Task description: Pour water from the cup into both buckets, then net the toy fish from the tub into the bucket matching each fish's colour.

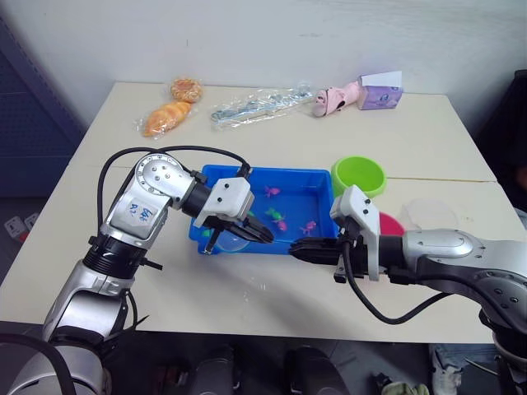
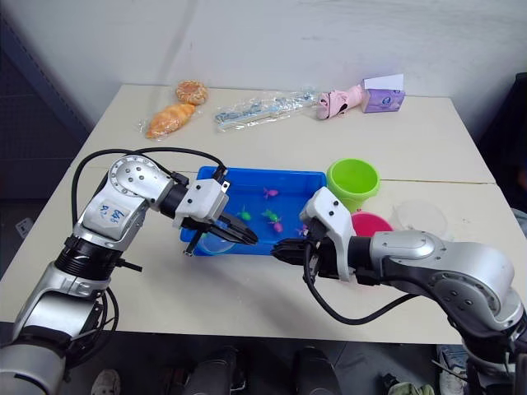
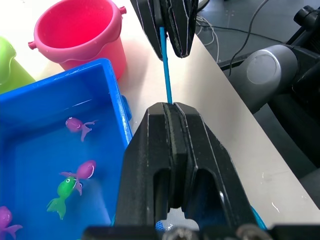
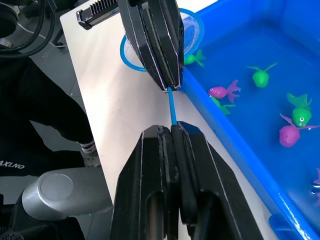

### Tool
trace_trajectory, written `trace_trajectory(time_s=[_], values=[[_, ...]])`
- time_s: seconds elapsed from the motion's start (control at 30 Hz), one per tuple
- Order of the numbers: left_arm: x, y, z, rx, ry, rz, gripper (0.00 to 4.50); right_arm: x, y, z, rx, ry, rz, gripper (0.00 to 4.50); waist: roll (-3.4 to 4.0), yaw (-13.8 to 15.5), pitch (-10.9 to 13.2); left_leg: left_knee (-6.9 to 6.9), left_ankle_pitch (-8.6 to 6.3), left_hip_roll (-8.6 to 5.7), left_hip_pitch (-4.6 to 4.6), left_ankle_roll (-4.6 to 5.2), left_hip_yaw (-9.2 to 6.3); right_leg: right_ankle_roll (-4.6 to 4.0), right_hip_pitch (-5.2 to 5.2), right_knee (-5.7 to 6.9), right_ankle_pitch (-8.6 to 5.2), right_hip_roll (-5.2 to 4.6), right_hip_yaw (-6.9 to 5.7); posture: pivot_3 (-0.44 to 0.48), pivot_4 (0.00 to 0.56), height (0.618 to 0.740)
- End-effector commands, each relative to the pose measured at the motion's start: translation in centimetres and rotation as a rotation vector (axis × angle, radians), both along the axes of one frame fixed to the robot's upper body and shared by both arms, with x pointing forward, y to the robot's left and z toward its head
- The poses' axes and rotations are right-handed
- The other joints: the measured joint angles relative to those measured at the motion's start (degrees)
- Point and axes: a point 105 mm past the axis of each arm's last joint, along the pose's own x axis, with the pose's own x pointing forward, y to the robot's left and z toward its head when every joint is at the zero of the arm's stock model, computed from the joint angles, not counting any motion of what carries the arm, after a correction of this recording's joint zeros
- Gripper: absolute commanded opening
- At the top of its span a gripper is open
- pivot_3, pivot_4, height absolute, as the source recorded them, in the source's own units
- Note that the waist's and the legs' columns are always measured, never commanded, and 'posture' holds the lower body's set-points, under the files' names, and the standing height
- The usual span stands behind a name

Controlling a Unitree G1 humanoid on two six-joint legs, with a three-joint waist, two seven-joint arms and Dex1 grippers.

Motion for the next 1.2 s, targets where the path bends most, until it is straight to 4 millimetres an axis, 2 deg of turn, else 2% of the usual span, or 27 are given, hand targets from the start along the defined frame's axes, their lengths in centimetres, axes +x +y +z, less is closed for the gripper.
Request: trace_trajectory(time_s=[0.03,0.1,0.2,0.27,0.3,0.33,0.4,0.47,0.57,0.67,0.83,1.2], values=[[-0.1,0.3,1.8,-0.159,0.029,0.026,0.9,-0.5,0.0,1.5,0.023,-0.096,0.031,0.0,0.0,0.0,0.0,0.0,0.0,0.0,0.0,0.0,0.0,0.0,0.0,0.0,0.0,0.0,0.0,0.0,0.15,0.74],[0.1,1.1,2.7,-0.229,0.042,0.046,1.74,-0.4,0.0,1.7,0.026,-0.12,0.032,0.0,0.0,-0.1,0.0,0.0,0.0,0.01,0.0,0.0,0.0,0.0,0.0,0.0,0.0,0.0,0.0,0.0,0.15,0.74],[1.3,3.5,4.8,-0.355,0.031,0.15,3.1,-0.3,-0.7,2.4,0.015,-0.157,0.021,0.0,0.0,-0.1,0.0,0.01,0.02,0.01,0.01,-0.03,-0.02,0.0,-0.01,0.02,0.0,0.01,-0.01,0.0,0.15,0.74],[2.2,5.4,5.8,-0.402,0.033,0.231,3.82,-0.1,-1.4,2.7,-0.01,-0.176,0.009,0.0,0.0,-0.1,0.0,0.01,0.02,0.01,0.02,-0.03,-0.01,0.0,-0.01,0.03,0.0,0.0,-0.01,0.0,0.15,0.74],[3.1,7.0,6.3,-0.438,0.023,0.307,4.33,0.1,-2.2,2.9,-0.051,-0.192,-0.006,0.0,0.0,-0.1,0.0,0.01,0.02,0.01,0.04,-0.03,-0.02,0.0,0.0,0.04,0.0,0.0,-0.02,0.0,0.15,0.74],[4.0,8.8,6.6,-0.47,0.01,0.386,4.43,0.5,-3.0,3.2,-0.097,-0.213,-0.026,0.0,0.0,0.0,0.0,0.01,0.01,0.01,0.03,-0.03,-0.02,0.0,0.0,0.04,0.0,0.0,-0.03,0.0,0.15,0.74],[5.0,11.3,6.3,-0.497,-0.011,0.492,4.43,1.1,-4.3,3.6,-0.162,-0.244,-0.051,0.0,0.0,-0.1,0.0,0.01,0.01,0.0,0.03,-0.02,-0.02,0.0,-0.01,0.04,0.0,0.0,-0.05,0.0,0.15,0.74],[5.3,12.9,5.3,-0.497,-0.02,0.551,4.43,1.9,-5.4,4.1,-0.216,-0.276,-0.086,0.0,0.0,-0.1,0.0,0.0,0.0,0.0,0.04,-0.01,0.0,0.0,-0.01,0.03,0.0,-0.01,-0.04,0.0,0.15,0.74],[5.0,13.8,3.0,-0.469,-0.007,0.579,4.43,3.2,-7.1,4.7,-0.313,-0.326,-0.13,0.0,0.01,-0.1,0.0,0.0,0.0,-0.01,0.05,-0.01,0.01,0.0,-0.02,0.05,0.0,-0.04,-0.04,0.0,0.15,0.74],[4.3,13.1,0.7,-0.445,0.047,0.572,4.43,4.5,-8.7,5.0,-0.432,-0.401,-0.167,0.0,0.0,0.0,0.0,-0.01,0.0,-0.02,0.03,0.0,0.01,0.0,-0.03,0.05,0.0,-0.05,-0.03,0.0,0.15,0.74],[4.0,11.5,-1.3,-0.456,0.128,0.553,4.43,6.2,-9.9,4.7,-0.631,-0.498,-0.166,0.0,0.0,-0.1,0.0,0.03,0.0,-0.02,0.01,0.0,0.03,0.0,-0.08,0.09,0.0,-0.08,0.0,0.0,0.15,0.74],[4.1,8.0,-2.2,-0.42,0.172,0.401,4.43,9.2,-8.5,3.6,-0.967,-0.647,-0.1,0.0,0.01,-0.2,0.0,0.02,0.05,-0.01,0.02,-0.11,0.18,0.0,-0.25,0.27,0.0,-0.05,0.1,0.0,0.15,0.74]])
